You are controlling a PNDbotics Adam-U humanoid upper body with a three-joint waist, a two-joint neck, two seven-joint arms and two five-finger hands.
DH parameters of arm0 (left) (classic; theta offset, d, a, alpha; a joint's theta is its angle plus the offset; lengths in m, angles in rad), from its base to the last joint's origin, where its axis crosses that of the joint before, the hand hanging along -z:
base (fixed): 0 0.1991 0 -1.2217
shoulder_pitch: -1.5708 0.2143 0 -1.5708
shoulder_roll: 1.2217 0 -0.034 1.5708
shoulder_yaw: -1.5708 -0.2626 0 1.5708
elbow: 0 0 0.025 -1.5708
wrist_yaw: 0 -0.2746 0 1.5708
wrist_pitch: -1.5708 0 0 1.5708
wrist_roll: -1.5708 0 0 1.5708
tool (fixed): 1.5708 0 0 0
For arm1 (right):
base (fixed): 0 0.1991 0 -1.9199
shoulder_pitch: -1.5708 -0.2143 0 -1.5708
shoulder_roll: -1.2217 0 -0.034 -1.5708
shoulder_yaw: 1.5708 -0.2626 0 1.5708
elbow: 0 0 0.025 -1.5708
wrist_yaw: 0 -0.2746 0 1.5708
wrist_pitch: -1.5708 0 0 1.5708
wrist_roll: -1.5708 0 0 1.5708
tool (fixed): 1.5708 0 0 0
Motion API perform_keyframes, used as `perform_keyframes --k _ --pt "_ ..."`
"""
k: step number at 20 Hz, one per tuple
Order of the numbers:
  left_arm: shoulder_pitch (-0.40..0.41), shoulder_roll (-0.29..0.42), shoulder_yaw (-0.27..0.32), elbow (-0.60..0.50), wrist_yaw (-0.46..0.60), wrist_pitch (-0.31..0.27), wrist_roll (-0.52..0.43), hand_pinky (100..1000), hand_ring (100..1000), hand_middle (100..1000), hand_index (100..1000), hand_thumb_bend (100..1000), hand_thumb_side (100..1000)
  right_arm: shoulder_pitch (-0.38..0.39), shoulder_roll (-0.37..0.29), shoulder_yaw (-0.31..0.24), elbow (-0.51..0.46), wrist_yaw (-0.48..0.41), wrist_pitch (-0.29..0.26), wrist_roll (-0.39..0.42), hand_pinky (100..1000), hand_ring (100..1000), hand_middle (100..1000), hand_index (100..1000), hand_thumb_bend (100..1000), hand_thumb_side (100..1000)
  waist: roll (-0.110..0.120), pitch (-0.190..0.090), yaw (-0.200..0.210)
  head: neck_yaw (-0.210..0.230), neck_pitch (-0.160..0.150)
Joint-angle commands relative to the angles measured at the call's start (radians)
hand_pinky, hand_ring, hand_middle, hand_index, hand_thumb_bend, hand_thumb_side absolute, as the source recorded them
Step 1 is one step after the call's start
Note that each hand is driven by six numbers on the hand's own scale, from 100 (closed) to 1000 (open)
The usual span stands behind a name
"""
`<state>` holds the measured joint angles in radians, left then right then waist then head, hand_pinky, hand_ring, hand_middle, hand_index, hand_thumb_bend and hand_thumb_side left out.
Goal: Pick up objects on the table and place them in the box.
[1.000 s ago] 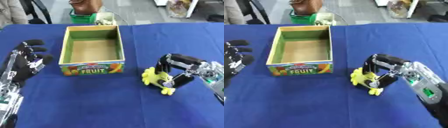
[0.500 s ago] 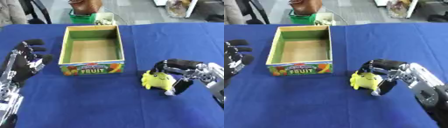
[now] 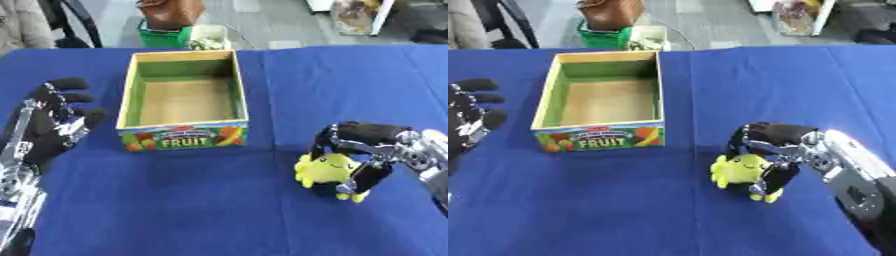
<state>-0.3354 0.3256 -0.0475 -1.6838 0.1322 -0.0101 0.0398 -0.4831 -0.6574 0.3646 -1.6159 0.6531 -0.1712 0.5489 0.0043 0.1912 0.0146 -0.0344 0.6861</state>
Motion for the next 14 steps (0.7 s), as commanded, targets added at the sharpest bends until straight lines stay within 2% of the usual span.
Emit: perform_keyframes --k 1,5,11,12,13,14 --pt "-0.017 0.014 0.000 -0.023 0.003 0.001 0.004 558 674 673 721 870 369 -0.014 -0.036 -0.026 -0.035 0.009 0.007 -0.073 299 242 394 515 301 100 0.001 -0.016 0.000 -0.003 0.006" --pt "-0.018 0.014 -0.001 -0.023 0.004 0.001 0.003 558 674 673 721 868 369 -0.028 -0.044 -0.043 -0.050 -0.003 0.015 -0.134 264 205 337 464 282 100 0.001 -0.018 0.001 -0.004 0.005" --pt "-0.017 0.013 -0.005 -0.026 0.005 0.002 -0.001 558 674 673 721 868 368 -0.089 -0.062 -0.055 -0.061 -0.030 0.025 -0.148 262 204 333 462 290 100 0.000 -0.023 0.011 -0.007 0.004" --pt "-0.017 0.012 -0.006 -0.026 0.006 0.003 -0.002 558 674 673 721 868 368 -0.107 -0.063 -0.059 -0.060 -0.035 0.028 -0.150 260 201 333 461 100 100 0.001 -0.025 0.014 -0.008 0.005" --pt "-0.018 0.010 -0.008 -0.026 0.007 0.003 -0.004 558 675 673 721 868 368 -0.128 -0.062 -0.064 -0.055 -0.041 0.032 -0.155 259 201 329 460 293 100 0.002 -0.026 0.017 -0.010 0.005" --pt "-0.018 0.009 -0.011 -0.027 0.007 0.003 -0.007 558 675 674 721 868 367 -0.151 -0.060 -0.066 -0.047 -0.047 0.035 -0.159 260 200 329 460 294 100 0.003 -0.028 0.021 -0.013 0.005"
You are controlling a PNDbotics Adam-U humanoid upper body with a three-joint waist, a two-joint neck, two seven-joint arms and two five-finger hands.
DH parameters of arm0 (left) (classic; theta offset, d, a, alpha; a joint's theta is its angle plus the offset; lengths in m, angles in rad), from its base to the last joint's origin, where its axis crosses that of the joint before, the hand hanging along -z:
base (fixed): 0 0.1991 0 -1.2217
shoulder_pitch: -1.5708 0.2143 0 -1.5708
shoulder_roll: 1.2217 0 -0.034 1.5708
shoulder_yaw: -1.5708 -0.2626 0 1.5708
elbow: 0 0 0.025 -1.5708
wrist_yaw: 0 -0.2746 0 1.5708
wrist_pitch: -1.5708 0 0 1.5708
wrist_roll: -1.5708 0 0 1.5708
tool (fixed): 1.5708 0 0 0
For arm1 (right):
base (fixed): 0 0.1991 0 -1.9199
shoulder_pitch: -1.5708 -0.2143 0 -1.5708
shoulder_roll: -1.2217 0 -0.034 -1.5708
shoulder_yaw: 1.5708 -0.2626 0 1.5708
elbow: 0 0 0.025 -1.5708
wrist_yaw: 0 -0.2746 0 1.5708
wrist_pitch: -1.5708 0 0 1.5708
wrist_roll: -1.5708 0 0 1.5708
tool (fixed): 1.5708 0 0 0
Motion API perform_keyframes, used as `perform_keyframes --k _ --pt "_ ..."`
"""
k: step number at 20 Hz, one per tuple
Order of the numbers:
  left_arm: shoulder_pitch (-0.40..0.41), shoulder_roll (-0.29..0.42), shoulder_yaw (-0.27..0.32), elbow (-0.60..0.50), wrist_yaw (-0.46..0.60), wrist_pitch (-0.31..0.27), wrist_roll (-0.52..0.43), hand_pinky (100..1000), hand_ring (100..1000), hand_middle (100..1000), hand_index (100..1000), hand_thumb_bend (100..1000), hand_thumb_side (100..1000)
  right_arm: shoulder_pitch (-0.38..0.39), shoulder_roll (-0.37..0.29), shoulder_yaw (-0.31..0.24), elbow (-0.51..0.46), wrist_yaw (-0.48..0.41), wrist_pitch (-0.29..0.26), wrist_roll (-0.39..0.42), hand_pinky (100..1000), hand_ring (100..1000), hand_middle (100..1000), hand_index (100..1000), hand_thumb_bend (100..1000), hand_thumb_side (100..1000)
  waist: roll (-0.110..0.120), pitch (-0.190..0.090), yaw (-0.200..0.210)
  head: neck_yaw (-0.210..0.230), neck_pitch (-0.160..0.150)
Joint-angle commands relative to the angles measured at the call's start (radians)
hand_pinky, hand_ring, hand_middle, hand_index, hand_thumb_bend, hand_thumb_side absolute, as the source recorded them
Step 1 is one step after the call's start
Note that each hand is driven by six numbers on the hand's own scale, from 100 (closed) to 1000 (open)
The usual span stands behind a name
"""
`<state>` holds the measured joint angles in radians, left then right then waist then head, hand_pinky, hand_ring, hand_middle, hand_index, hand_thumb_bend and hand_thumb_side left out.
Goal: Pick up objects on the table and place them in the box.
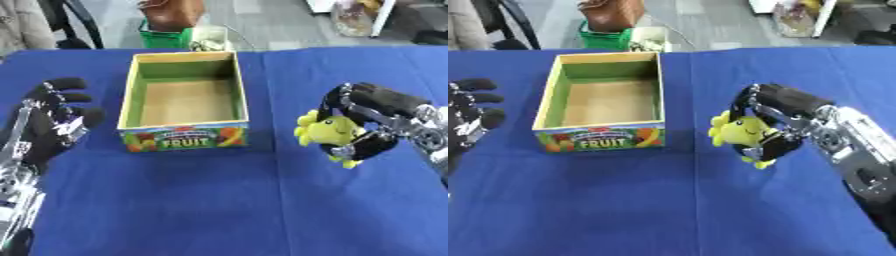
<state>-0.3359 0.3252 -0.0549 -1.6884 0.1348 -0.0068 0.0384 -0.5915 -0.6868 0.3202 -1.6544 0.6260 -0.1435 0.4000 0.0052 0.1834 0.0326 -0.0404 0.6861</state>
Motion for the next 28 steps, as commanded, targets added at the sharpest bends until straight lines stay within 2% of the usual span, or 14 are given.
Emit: perform_keyframes --k 1,6,13,21,28 --pt "-0.018 0.007 -0.005 -0.023 0.005 0.000 -0.007 558 675 674 721 868 367 -0.062 -0.028 -0.023 0.001 -0.025 0.009 -0.014 260 200 329 460 294 100 0.002 -0.022 0.007 -0.009 0.005" --pt "-0.024 -0.007 -0.018 -0.030 0.008 0.001 -0.021 558 675 674 722 867 365 -0.188 0.024 -0.012 0.085 -0.029 0.007 -0.032 261 198 326 458 295 100 0.011 -0.029 0.031 -0.027 0.008" --pt "-0.051 -0.032 -0.040 -0.044 0.013 0.003 -0.046 559 678 674 722 868 363 -0.322 0.135 0.000 0.257 0.037 -0.028 -0.064 263 200 325 459 284 100 0.016 -0.025 0.082 -0.066 -0.004" --pt "-0.074 -0.053 -0.059 -0.060 0.020 0.008 -0.068 558 681 674 722 871 363 -0.407 0.262 -0.027 0.459 0.144 -0.059 -0.143 269 208 326 462 262 100 0.029 -0.011 0.141 -0.109 -0.023" --pt "-0.086 -0.064 -0.068 -0.069 0.026 0.012 -0.077 556 681 672 722 876 363 -0.430 0.366 -0.067 0.655 0.231 -0.066 -0.236 277 220 328 469 235 100 0.043 -0.004 0.178 -0.141 -0.028"
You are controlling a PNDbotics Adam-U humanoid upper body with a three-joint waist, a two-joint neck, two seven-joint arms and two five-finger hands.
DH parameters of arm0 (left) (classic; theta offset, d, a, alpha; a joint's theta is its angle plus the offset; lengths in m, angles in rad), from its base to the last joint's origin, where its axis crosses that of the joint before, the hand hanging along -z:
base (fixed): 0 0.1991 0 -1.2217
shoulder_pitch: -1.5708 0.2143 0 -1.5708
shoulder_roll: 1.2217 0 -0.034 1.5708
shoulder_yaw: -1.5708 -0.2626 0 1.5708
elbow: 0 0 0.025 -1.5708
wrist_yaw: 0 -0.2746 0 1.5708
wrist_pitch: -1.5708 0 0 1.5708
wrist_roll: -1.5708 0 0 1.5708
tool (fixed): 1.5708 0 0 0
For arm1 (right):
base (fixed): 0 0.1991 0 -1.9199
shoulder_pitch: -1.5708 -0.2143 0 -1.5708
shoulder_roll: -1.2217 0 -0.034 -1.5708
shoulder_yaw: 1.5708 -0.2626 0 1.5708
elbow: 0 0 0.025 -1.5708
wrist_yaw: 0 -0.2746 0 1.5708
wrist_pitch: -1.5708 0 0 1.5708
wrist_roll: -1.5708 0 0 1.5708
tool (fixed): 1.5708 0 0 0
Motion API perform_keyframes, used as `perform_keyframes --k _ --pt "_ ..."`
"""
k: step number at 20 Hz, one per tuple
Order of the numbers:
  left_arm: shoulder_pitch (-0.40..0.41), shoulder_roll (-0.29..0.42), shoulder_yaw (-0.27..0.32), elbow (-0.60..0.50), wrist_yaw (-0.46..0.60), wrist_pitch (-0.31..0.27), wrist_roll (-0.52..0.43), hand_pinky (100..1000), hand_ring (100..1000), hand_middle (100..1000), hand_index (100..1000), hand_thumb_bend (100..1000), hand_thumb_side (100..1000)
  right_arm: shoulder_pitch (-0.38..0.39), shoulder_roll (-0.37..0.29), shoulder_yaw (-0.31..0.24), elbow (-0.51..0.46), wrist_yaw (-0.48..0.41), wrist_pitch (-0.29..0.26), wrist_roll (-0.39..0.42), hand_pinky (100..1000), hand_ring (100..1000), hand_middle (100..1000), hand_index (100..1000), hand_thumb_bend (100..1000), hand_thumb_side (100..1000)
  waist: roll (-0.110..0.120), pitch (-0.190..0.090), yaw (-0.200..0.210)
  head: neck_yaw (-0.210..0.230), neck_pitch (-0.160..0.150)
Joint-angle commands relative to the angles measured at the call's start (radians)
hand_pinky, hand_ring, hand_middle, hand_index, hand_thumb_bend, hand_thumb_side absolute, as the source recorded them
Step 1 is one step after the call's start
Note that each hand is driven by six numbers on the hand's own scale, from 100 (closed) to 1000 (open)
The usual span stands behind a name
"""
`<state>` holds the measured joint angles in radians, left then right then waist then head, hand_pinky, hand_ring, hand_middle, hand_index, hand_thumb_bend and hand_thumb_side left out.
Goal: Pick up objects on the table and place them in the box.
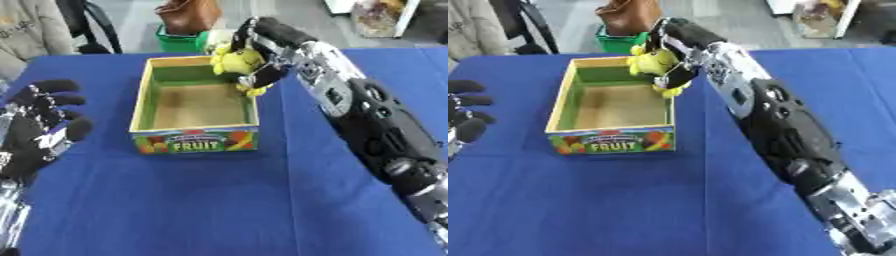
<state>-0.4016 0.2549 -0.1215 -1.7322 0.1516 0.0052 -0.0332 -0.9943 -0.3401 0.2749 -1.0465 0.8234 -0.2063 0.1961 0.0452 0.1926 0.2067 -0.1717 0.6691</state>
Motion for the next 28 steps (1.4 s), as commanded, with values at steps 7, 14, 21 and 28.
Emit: perform_keyframes --k 7,14,21,28 --pt "-0.028 -0.007 -0.010 -0.026 0.013 0.003 -0.011 554 680 671 721 880 363 -0.026 0.091 -0.049 0.174 0.096 -0.007 -0.123 319 270 373 514 240 100 0.013 -0.010 0.023 -0.029 -0.017" --pt "-0.030 -0.012 -0.013 -0.025 0.015 0.004 -0.012 553 680 670 722 882 363 -0.021 0.126 -0.040 0.197 0.160 -0.014 -0.177 493 510 600 728 357 100 0.016 -0.011 0.025 -0.037 -0.014" --pt "-0.030 -0.012 -0.012 -0.026 0.015 0.004 -0.010 552 681 669 722 884 362 -0.024 0.120 -0.027 0.149 0.251 -0.005 -0.224 943 911 880 905 539 356 0.012 -0.011 0.017 -0.035 -0.014" --pt "-0.029 -0.006 -0.008 -0.026 0.014 0.003 -0.006 550 681 668 722 884 362 -0.027 0.098 -0.019 0.087 0.294 0.011 -0.229 966 918 892 920 572 414 0.010 -0.008 0.002 -0.029 -0.015"
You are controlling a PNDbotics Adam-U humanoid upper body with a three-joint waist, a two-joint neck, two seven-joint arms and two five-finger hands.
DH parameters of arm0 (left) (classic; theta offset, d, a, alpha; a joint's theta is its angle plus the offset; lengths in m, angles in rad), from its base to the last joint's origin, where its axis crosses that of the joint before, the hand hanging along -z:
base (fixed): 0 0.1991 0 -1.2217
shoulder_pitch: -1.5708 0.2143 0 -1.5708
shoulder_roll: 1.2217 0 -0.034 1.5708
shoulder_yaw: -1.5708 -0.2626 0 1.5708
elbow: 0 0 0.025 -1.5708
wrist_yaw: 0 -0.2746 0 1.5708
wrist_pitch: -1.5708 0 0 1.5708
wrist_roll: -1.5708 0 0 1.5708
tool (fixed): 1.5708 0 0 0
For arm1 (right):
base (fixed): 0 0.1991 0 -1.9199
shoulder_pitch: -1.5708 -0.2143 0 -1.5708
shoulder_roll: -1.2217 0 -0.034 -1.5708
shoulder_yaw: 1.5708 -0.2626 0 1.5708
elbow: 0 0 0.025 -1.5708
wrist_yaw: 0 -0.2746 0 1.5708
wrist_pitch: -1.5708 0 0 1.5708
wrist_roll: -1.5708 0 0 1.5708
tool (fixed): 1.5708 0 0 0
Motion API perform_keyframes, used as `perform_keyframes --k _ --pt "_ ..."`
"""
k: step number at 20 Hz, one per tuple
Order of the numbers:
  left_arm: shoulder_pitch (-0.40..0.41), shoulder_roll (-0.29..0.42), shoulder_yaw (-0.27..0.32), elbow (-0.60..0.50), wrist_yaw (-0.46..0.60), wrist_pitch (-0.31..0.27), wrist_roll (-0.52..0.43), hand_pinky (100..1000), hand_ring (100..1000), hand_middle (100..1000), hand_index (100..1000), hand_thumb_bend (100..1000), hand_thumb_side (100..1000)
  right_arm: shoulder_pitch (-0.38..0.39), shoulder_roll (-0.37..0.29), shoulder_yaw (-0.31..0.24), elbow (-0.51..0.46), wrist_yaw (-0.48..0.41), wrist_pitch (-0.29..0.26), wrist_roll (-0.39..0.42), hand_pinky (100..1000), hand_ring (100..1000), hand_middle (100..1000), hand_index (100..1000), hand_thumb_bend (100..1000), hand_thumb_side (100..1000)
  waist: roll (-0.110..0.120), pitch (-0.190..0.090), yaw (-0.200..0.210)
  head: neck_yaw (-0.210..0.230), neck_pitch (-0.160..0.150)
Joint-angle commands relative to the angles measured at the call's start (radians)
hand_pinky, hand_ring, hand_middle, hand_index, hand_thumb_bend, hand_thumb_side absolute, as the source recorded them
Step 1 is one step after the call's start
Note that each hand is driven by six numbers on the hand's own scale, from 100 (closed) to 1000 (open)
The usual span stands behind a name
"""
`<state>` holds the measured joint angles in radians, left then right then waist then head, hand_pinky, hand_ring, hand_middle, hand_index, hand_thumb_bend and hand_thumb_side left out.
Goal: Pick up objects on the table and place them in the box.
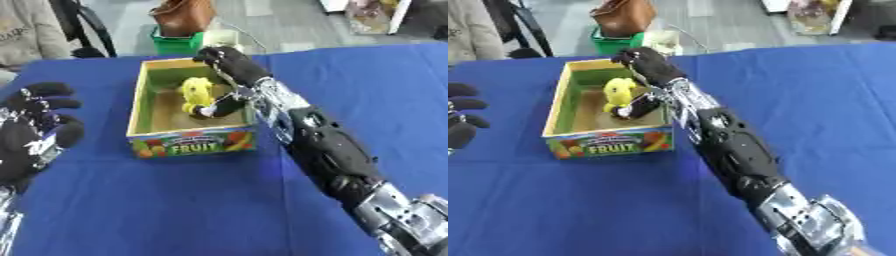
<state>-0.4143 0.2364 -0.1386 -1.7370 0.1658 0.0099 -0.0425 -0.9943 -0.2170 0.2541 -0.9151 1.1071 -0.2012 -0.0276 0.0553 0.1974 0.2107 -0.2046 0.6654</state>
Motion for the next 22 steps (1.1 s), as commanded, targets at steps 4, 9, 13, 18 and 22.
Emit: perform_keyframes --k 4,9,13,18,22 --pt "-0.013 0.022 0.023 -0.021 -0.008 -0.004 0.016 550 682 668 722 883 362 -0.015 -0.076 0.018 -0.135 -0.066 0.011 -0.023 877 843 835 885 528 338 -0.007 -0.008 -0.026 0.021 -0.015" --pt "-0.003 0.033 0.045 -0.014 -0.027 -0.011 0.049 547 681 666 719 884 356 0.067 -0.212 0.039 -0.361 -0.384 0.062 -0.042 724 691 739 800 328 220 -0.018 -0.004 -0.069 0.060 -0.017" --pt "0.003 0.038 0.062 -0.003 -0.042 -0.016 0.083 543 686 667 714 883 349 0.192 -0.343 0.008 -0.585 -0.670 0.148 -0.094 664 626 676 751 115 209 -0.023 0.000 -0.095 0.083 -0.018" --pt "0.006 0.038 0.081 0.009 -0.051 -0.024 0.126 544 687 669 713 867 348 0.388 -0.447 -0.090 -0.769 -0.918 0.204 -0.242 626 591 631 706 100 217 -0.024 0.009 -0.117 0.103 -0.022" --pt "0.009 0.042 0.088 0.016 -0.053 -0.027 0.148 548 686 667 712 859 348 0.520 -0.469 -0.151 -0.808 -0.998 0.218 -0.339 611 577 615 685 100 205 -0.022 0.014 -0.131 0.114 -0.026"
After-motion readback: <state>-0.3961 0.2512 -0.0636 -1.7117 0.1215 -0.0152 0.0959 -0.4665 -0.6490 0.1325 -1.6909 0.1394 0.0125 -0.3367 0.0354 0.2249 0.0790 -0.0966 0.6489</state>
